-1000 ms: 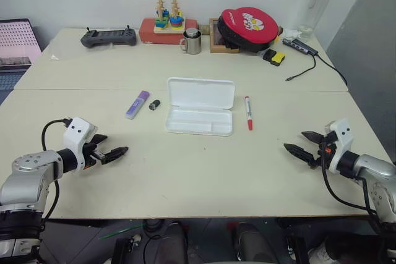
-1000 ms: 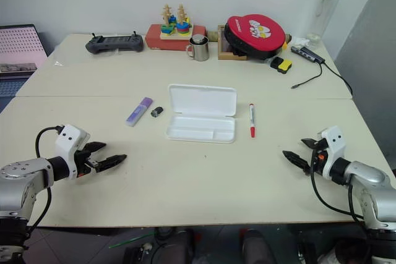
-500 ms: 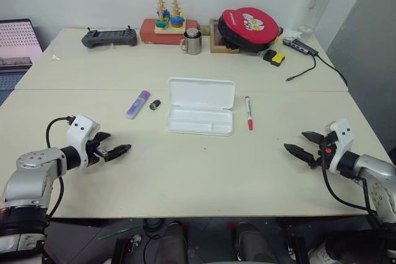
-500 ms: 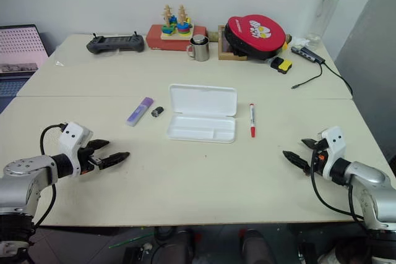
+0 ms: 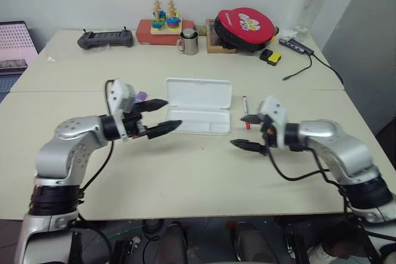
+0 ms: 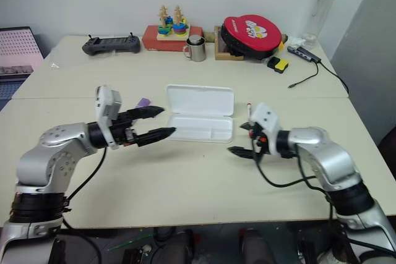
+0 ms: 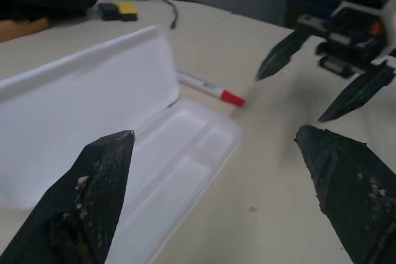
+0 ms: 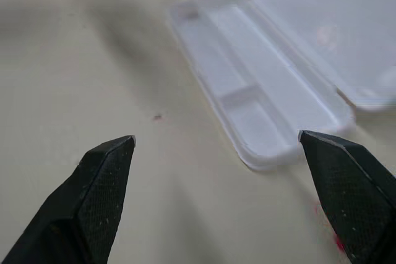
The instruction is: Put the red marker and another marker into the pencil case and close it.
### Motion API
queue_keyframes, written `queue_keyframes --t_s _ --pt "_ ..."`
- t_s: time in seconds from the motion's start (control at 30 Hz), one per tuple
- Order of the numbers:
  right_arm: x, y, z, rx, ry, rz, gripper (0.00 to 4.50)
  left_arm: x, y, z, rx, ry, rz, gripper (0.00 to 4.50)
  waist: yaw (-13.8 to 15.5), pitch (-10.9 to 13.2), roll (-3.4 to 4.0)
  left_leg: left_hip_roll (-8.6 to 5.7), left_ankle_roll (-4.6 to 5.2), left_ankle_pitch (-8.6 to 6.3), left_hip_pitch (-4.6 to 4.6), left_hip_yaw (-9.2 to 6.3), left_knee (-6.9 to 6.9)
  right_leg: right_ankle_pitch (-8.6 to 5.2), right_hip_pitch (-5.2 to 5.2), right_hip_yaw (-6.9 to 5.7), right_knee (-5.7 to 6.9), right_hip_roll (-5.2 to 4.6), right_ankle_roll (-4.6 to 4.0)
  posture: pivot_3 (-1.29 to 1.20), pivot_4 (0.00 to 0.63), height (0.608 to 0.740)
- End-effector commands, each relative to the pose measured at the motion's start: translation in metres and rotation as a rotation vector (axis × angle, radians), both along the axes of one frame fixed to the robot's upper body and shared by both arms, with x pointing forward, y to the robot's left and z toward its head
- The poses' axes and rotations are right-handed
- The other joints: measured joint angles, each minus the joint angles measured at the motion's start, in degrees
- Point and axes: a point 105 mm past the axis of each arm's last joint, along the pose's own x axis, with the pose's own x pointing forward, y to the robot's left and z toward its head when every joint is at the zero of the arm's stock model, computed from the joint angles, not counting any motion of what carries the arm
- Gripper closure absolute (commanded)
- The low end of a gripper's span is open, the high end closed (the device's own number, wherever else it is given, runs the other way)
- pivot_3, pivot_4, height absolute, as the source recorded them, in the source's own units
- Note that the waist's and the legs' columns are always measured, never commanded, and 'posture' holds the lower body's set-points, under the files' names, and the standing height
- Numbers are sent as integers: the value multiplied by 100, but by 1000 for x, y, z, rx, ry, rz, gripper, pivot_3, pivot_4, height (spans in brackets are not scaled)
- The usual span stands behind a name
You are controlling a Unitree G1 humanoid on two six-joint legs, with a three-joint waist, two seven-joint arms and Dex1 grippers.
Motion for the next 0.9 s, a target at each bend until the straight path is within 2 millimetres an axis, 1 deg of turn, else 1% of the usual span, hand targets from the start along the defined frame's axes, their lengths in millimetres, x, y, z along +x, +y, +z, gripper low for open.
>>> queue_keyframes --t_s 0.03,0.13,0.27,0.37,0.47,0.53,0.63,0.7,0.73,0.77,0.87,0.9 --pt "12 9 -5 -46 -3 14 40 0 -4 11 -21 -39 -20 0 3 1 -1 0 0 0 -1 0 -2 0 -1 0 -1 0 0 0 150 740" --pt "25 21 -15 -89 17 37 40 2 -4 11 -8 -53 -7 0 3 1 -1 0 0 0 -4 -2 -2 0 -2 -3 0 0 -2 0 150 740" --pt "36 24 -24 -123 32 42 40 0 2 14 -18 -64 7 0 10 1 -1 0 0 0 -3 -2 -2 1 -3 -3 3 0 -2 0 150 740" --pt "37 25 -39 -180 57 80 529 0 5 15 -27 -69 29 0 15 1 -1 0 0 0 -3 -2 0 1 -2 -3 3 0 -2 0 150 740" --pt "36 26 -43 -207 55 105 1227 1 7 13 -15 -68 43 0 15 1 -1 0 0 0 -1 -3 -1 1 -1 -4 6 0 -2 0 150 740" --pt "37 28 -40 -202 48 118 1637 -1 6 16 -26 -73 36 0 20 1 -1 0 0 0 -1 -4 0 1 0 -5 7 0 -2 0 150 740" --pt "41 31 -34 -177 16 117 2445 -2 9 19 -33 -73 35 0 21 1 -1 0 0 0 -2 -4 1 1 0 -5 6 0 -2 0 150 740" --pt "41 32 -33 -174 7 121 2936 -3 12 16 -22 -65 37 0 14 1 -1 0 0 0 -1 -5 1 1 0 -5 7 1 -3 0 150 740" --pt "41 33 -33 -173 2 124 3061 -4 13 13 -3 -54 33 0 12 1 -1 0 0 0 -1 -5 1 1 -1 -5 8 1 -3 0 150 740" --pt "41 34 -33 -173 -1 127 3407 -5 13 10 11 -47 30 0 5 1 -1 0 0 0 -1 -5 1 1 -1 -5 8 1 -3 0 150 740" --pt "39 37 -31 -162 -12 139 4191 -6 14 15 -2 -61 26 0 2 2 0 0 0 0 -2 -5 0 1 -2 -5 7 1 -3 0 150 740" --pt "39 38 -31 -164 -15 141 4364 -5 15 16 0 -65 32 0 2 2 0 0 0 0 -2 -5 0 2 -2 -5 8 1 -3 0 150 740"
